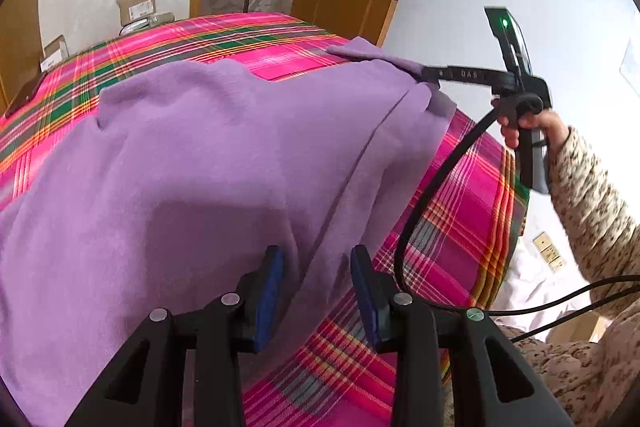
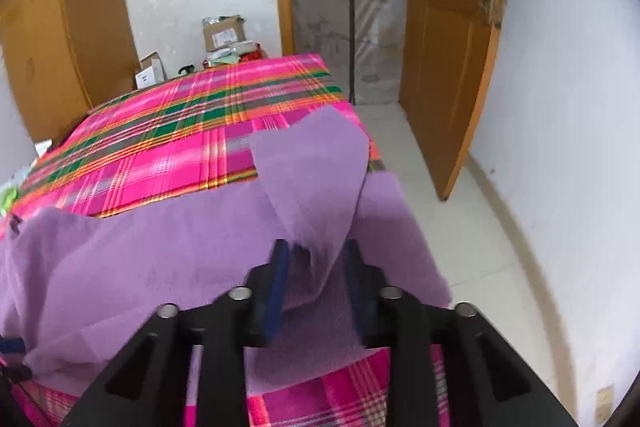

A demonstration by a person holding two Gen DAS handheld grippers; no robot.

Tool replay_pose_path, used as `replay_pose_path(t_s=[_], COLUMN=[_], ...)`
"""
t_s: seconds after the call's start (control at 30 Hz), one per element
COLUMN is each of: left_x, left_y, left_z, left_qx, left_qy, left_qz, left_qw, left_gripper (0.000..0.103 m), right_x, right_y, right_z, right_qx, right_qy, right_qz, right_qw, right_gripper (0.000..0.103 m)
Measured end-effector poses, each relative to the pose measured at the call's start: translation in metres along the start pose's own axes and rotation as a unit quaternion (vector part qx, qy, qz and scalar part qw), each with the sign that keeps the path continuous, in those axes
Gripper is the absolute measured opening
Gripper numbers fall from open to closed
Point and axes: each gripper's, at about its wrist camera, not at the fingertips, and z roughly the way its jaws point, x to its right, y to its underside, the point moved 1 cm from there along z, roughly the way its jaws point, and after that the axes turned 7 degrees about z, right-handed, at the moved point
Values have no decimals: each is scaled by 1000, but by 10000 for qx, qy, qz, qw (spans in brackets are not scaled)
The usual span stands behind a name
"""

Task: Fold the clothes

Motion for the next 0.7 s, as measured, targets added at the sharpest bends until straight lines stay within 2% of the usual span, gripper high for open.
replay_pose_path(t_s=[0.1, 0.43, 0.47, 0.6, 0.7], left_x=[7, 11, 13, 25, 29], left_y=[-3, -12, -14, -20, -23], left_z=[2, 10, 11, 19, 25], left_qx=[6, 3, 5, -42, -99], left_qy=[-81, -189, -191, -126, -141], left_qz=[194, 289, 328, 609, 698], left_qw=[9998, 9994, 9993, 9981, 9974], left_gripper=[36, 36, 36, 36, 36], right_x=[-7, -17, -17, -13, -3], right_y=[-6, -19, -20, -22, -25], right_z=[8, 52, 53, 54, 50], right_qx=[24, -396, -399, -389, -314], right_qy=[115, 201, 197, 174, 125], right_qz=[-322, -805, -828, -693, -396], right_qw=[9994, 9958, 9956, 9967, 9986], right_gripper=[39, 39, 38, 10, 7])
